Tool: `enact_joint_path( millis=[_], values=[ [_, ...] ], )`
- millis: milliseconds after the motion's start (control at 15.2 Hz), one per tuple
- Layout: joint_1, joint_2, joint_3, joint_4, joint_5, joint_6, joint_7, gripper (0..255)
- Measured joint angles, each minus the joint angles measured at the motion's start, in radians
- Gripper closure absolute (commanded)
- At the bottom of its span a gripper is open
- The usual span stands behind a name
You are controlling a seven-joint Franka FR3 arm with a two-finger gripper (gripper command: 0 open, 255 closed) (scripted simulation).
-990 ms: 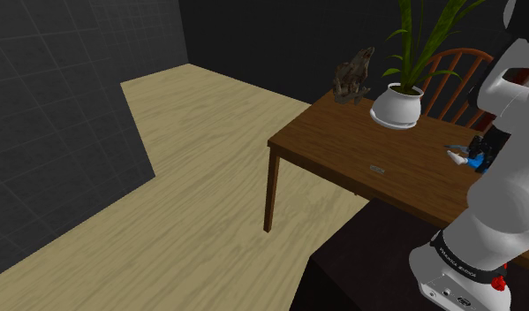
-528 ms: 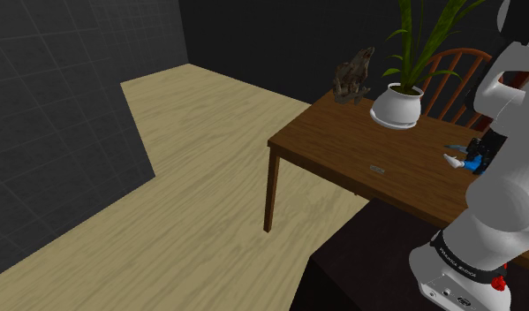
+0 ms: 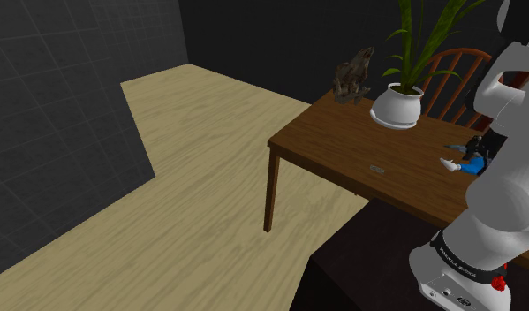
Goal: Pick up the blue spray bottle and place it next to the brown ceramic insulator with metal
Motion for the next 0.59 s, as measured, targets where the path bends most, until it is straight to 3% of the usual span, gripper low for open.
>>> enact_joint_path(
  millis=[330,594],
  values=[
    [0.120,-0.112,-0.148,0.010,-0.160,-0.074,0.107,0],
    [0.141,-0.130,-0.169,0.005,-0.185,-0.080,0.126,0]
  ],
)
